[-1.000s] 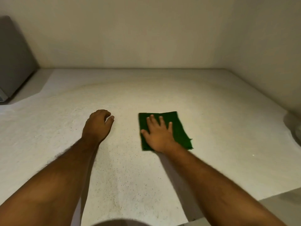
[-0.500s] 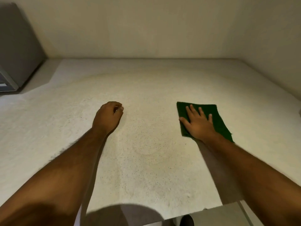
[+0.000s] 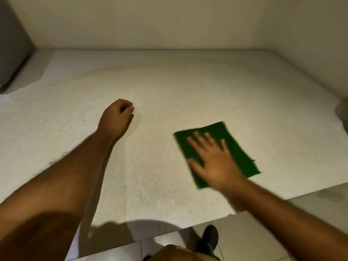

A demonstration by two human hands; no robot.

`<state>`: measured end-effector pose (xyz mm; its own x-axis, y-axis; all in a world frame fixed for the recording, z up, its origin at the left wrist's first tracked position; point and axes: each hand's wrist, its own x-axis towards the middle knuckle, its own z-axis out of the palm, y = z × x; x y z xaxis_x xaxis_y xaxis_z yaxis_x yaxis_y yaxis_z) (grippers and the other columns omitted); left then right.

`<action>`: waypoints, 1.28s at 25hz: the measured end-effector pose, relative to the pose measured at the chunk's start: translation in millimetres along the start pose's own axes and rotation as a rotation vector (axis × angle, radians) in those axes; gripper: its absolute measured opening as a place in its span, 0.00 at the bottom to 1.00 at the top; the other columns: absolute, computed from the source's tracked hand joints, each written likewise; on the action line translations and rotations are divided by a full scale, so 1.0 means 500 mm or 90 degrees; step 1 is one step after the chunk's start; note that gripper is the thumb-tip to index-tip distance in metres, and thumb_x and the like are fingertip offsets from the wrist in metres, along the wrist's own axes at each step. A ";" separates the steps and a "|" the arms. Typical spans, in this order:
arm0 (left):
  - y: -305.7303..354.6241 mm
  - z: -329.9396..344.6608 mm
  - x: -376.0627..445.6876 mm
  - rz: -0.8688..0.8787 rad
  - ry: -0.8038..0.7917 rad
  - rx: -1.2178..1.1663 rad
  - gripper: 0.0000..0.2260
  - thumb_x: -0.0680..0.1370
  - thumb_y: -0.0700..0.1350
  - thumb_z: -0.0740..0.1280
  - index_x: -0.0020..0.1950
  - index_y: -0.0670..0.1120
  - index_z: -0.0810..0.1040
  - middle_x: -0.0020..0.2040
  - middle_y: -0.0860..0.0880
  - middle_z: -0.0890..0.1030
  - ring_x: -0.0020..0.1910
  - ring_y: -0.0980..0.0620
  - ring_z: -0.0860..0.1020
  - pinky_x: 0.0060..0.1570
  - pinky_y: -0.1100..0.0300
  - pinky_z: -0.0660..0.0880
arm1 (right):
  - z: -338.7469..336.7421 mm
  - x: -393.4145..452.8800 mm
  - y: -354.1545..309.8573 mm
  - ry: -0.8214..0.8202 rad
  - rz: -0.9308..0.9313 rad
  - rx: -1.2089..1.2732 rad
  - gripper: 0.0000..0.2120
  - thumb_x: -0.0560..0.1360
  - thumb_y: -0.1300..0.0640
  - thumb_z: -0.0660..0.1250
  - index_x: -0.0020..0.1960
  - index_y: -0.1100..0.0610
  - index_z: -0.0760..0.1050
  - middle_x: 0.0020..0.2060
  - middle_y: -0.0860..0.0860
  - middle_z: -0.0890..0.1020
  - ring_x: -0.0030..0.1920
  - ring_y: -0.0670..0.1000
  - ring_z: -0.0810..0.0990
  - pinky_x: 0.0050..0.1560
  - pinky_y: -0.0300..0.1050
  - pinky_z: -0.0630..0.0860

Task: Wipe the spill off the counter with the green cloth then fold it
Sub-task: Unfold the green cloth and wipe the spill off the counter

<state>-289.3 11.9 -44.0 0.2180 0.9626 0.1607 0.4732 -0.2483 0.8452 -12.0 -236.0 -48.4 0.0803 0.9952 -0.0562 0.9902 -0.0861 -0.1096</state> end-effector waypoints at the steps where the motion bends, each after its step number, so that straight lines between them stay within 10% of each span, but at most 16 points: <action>1: 0.006 0.008 -0.005 0.016 -0.012 0.051 0.11 0.83 0.55 0.66 0.61 0.54 0.83 0.56 0.55 0.86 0.53 0.57 0.83 0.57 0.58 0.79 | -0.020 0.026 0.061 -0.007 0.085 -0.010 0.37 0.81 0.25 0.38 0.86 0.37 0.39 0.87 0.44 0.42 0.87 0.55 0.42 0.83 0.73 0.43; 6: 0.030 0.049 -0.039 0.024 -0.014 0.079 0.17 0.82 0.56 0.65 0.66 0.49 0.82 0.61 0.51 0.85 0.59 0.50 0.82 0.64 0.48 0.79 | -0.081 0.225 0.085 -0.009 0.341 0.040 0.39 0.85 0.30 0.44 0.88 0.50 0.42 0.88 0.55 0.44 0.86 0.65 0.42 0.81 0.78 0.42; 12: -0.002 0.030 -0.032 -0.072 0.042 -0.214 0.13 0.79 0.56 0.68 0.59 0.53 0.84 0.58 0.51 0.85 0.61 0.46 0.83 0.67 0.39 0.81 | 0.022 0.183 -0.262 -0.049 -0.038 0.029 0.40 0.80 0.28 0.41 0.88 0.45 0.47 0.88 0.50 0.48 0.87 0.62 0.45 0.79 0.74 0.36; 15: -0.001 0.035 -0.033 -0.082 0.023 -0.249 0.12 0.78 0.58 0.69 0.58 0.56 0.84 0.58 0.53 0.85 0.61 0.50 0.84 0.68 0.42 0.81 | -0.018 0.196 -0.078 -0.022 -0.063 0.039 0.36 0.82 0.27 0.45 0.87 0.38 0.47 0.88 0.46 0.48 0.87 0.56 0.46 0.82 0.71 0.40; 19: 0.006 0.047 -0.035 -0.076 -0.050 -0.228 0.15 0.76 0.62 0.70 0.60 0.58 0.84 0.58 0.57 0.85 0.61 0.54 0.84 0.67 0.46 0.81 | -0.088 0.197 0.284 -0.034 0.288 0.024 0.40 0.81 0.24 0.44 0.88 0.41 0.43 0.88 0.48 0.44 0.87 0.57 0.44 0.81 0.77 0.42; 23: 0.027 0.056 -0.038 0.038 -0.049 0.083 0.18 0.81 0.59 0.65 0.68 0.53 0.81 0.64 0.55 0.84 0.63 0.52 0.82 0.66 0.49 0.79 | -0.088 0.269 0.289 -0.037 0.379 0.050 0.42 0.81 0.25 0.44 0.88 0.44 0.43 0.88 0.50 0.44 0.87 0.60 0.42 0.79 0.81 0.42; 29: 0.019 0.058 -0.034 0.099 -0.023 0.216 0.16 0.86 0.49 0.63 0.71 0.45 0.80 0.68 0.46 0.82 0.67 0.43 0.80 0.67 0.45 0.76 | -0.012 0.295 -0.125 -0.016 -0.025 0.026 0.38 0.82 0.28 0.45 0.88 0.41 0.47 0.88 0.45 0.48 0.87 0.56 0.45 0.80 0.74 0.36; 32: 0.010 0.061 -0.028 0.112 -0.022 0.223 0.15 0.87 0.49 0.63 0.69 0.46 0.80 0.67 0.46 0.83 0.65 0.44 0.80 0.65 0.47 0.77 | 0.011 0.203 -0.109 -0.022 -0.167 0.053 0.37 0.81 0.25 0.46 0.86 0.36 0.49 0.87 0.41 0.52 0.87 0.52 0.48 0.81 0.69 0.38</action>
<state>-264.3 -6.0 -57.7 0.3479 0.8992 0.2654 0.6875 -0.4372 0.5798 -58.3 -130.5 -53.7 -0.1826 0.9820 -0.0493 0.9639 0.1689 -0.2060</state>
